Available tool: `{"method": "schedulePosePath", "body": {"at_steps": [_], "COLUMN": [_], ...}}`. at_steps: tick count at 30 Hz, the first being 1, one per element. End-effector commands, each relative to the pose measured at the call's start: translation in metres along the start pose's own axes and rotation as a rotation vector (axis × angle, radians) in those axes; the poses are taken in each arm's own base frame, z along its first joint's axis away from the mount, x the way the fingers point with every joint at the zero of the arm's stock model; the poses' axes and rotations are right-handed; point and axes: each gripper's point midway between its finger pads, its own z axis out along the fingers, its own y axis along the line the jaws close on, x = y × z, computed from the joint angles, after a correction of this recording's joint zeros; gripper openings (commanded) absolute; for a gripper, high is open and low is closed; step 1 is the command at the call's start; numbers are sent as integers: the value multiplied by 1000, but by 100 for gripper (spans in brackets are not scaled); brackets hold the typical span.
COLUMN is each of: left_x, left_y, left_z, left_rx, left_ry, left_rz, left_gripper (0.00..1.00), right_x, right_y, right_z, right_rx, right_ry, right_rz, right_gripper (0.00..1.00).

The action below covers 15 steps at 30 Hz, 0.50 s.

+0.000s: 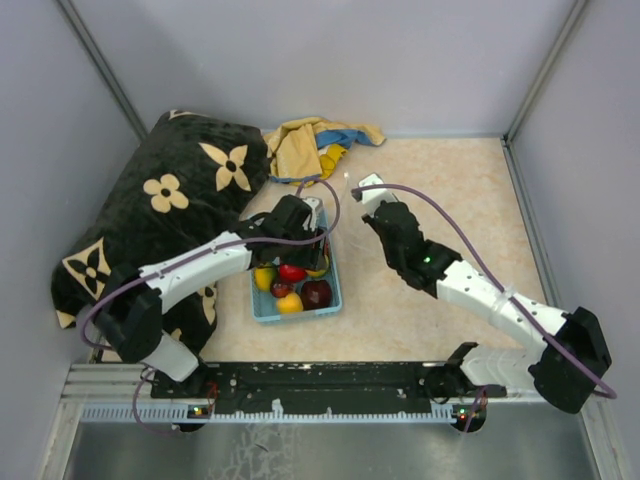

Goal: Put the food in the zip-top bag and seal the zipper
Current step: Pick up the fake fruit from the bin.

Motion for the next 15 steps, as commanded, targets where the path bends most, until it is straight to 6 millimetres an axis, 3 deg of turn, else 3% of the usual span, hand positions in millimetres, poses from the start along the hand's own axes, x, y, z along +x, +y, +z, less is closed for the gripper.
{"method": "schedulePosePath", "body": {"at_steps": [1, 7, 15], "left_x": [-22, -50, -88], "left_y": [-4, -4, -30], "left_z": [-27, -69, -132], "left_rx": [13, 34, 236], "left_ry": [-130, -326, -543], "left_rz": [-20, -90, -166], "left_gripper": [39, 33, 31], "right_x": [-13, -15, -15], "right_y": [-2, 0, 6], "right_z": [3, 3, 4], "right_rx": [2, -9, -35], "right_ry": [-39, -43, -38], "right_rz": [30, 29, 34], "right_gripper": [0, 0, 0]}}
